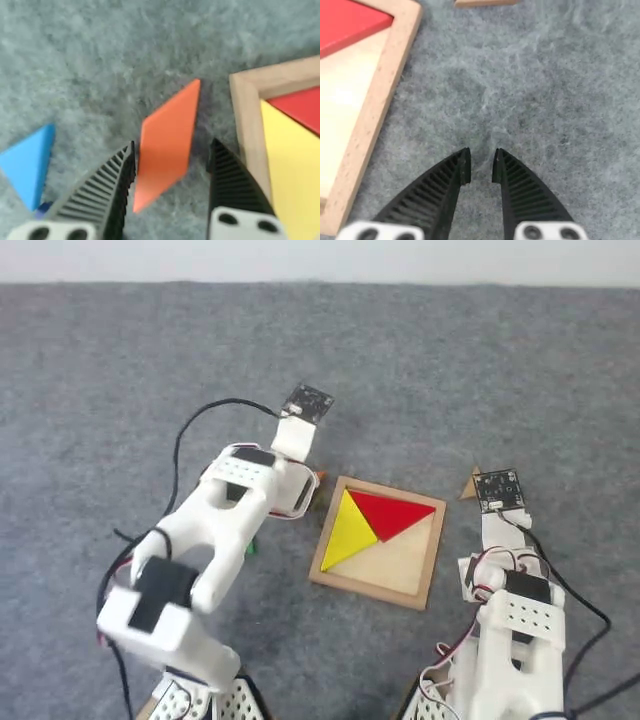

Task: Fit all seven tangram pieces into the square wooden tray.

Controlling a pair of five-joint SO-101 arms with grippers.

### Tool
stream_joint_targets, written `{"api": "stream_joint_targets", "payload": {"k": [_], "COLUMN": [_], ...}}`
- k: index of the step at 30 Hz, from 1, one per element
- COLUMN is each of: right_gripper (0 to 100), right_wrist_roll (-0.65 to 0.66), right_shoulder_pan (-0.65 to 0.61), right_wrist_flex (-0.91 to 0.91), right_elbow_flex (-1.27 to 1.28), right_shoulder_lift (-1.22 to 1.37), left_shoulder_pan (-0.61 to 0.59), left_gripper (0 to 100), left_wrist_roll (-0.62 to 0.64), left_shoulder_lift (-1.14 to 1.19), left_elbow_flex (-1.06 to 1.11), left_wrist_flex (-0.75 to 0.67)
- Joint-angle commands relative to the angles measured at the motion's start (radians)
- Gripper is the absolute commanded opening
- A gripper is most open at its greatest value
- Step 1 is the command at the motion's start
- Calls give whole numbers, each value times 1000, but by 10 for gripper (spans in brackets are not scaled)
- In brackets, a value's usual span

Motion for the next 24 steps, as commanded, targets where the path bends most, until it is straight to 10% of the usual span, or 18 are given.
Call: {"api": "stream_joint_targets", "payload": {"k": [1, 24], "right_gripper": [97, 97], "right_wrist_roll": [9, 8], "right_shoulder_pan": [10, 10], "right_wrist_flex": [-16, -16], "right_elbow_flex": [-11, -11], "right_shoulder_lift": [-24, -24], "left_shoulder_pan": [-3, 5], "left_gripper": [228, 26], "left_wrist_roll": [-3, 35], "left_shoulder_lift": [68, -8], "left_elbow_flex": [-163, -315], "left_wrist_flex": [123, 374]}}
